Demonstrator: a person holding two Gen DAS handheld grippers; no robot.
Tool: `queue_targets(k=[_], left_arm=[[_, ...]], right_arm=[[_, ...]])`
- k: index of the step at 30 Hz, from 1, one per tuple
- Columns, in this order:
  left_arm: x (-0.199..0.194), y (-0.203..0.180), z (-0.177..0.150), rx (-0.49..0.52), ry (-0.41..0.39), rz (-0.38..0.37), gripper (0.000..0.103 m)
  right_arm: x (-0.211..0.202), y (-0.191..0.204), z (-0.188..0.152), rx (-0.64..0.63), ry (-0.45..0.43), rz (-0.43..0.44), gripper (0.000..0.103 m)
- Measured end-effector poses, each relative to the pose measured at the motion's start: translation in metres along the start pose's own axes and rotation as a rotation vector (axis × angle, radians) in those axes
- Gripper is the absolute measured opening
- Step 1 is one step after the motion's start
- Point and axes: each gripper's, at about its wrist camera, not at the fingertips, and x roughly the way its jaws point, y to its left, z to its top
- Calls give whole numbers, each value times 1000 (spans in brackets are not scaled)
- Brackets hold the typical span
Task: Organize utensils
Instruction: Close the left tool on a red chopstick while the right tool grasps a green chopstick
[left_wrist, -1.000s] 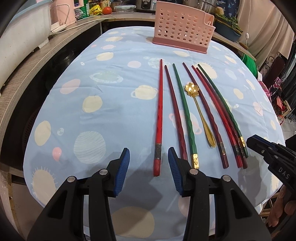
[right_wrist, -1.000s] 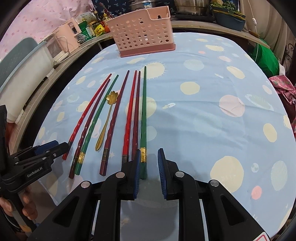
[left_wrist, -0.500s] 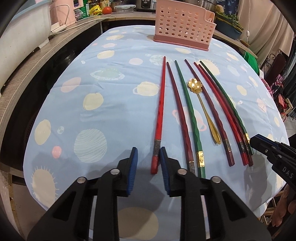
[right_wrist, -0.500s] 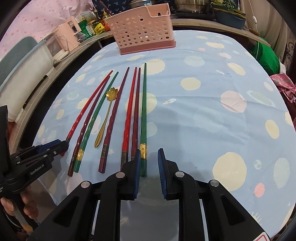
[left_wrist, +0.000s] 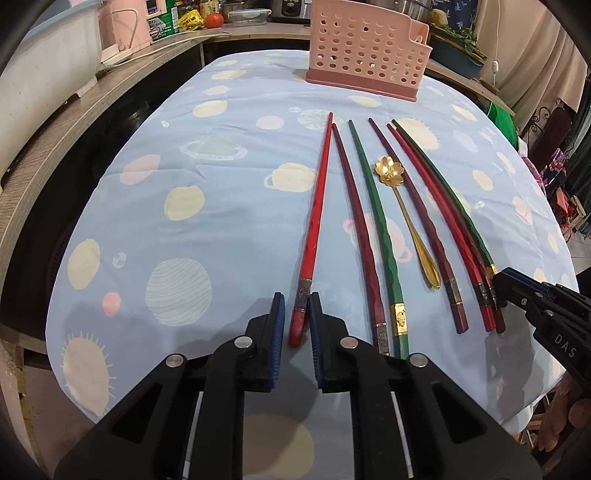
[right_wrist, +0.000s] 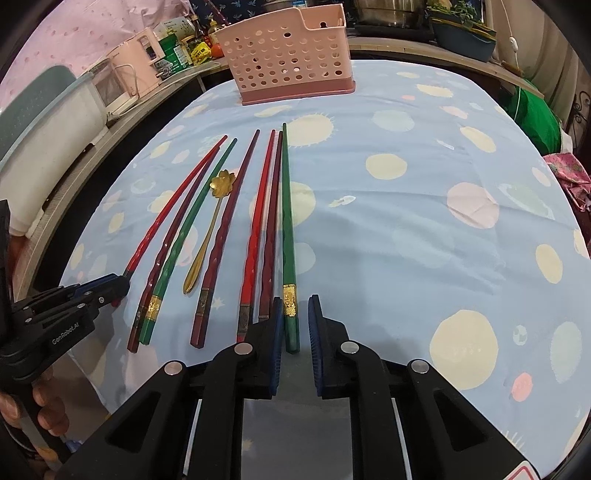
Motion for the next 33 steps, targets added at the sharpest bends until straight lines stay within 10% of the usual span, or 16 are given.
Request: queue_targets(k=[33], left_arm=[[-45,15,29,-94,-79,-55,7]], right_arm=[[-62,-19,44,46,-186,21,7]])
